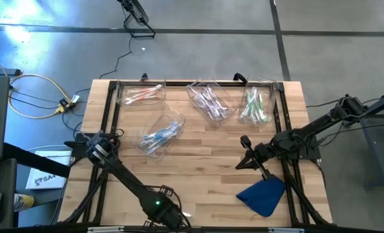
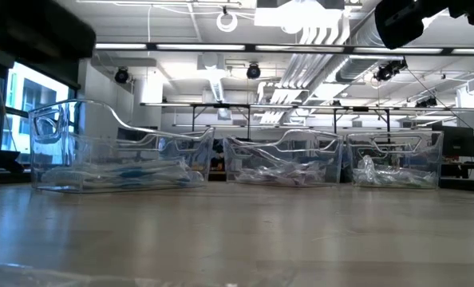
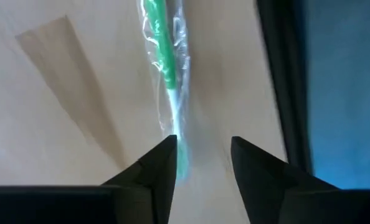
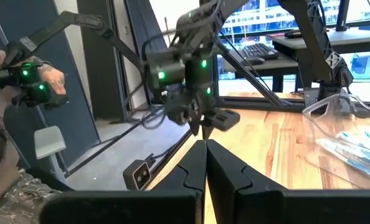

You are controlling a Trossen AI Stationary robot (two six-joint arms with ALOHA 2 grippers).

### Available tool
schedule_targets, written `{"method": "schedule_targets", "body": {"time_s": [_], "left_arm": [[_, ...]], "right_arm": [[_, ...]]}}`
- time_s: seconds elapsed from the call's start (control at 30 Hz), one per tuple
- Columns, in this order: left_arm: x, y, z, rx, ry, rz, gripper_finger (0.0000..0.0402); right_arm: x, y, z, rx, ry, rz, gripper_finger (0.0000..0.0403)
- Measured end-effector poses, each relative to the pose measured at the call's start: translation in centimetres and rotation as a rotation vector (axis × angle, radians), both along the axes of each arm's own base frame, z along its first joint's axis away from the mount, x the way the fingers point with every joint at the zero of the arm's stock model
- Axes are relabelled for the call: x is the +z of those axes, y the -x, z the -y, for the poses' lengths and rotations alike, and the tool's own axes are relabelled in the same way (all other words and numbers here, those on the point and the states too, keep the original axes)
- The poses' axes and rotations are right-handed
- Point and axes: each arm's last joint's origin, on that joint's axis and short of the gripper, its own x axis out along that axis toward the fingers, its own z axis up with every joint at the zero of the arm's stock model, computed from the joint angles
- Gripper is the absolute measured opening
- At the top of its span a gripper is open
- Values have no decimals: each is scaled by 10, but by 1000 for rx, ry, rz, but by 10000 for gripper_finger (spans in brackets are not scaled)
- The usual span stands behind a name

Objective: Pick & Place Toothbrushes
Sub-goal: Put the green toothbrush into the top right transparent bin

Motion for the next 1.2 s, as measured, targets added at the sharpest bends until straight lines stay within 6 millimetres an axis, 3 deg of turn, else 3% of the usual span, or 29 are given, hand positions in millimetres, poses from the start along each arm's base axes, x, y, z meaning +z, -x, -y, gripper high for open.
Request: {"method": "schedule_targets", "body": {"time_s": [0.6, 0.73, 0.97, 1.2], "left_arm": [[-42, -12, -1, 20, 3, -15, 146], [-46, -11, -2, 53, -4, -26, 116], [-47, -11, -4, 43, -36, -27, 16], [-40, -9, -11, 44, -48, -52, 6]], "right_arm": [[-1, 0, 0, -3, -17, -19, 3], [-1, 0, 0, -3, -20, -20, 3], [-1, 0, 0, -4, -21, -19, 3], [5, 6, -1, 127, -117, -38, 3]]}}
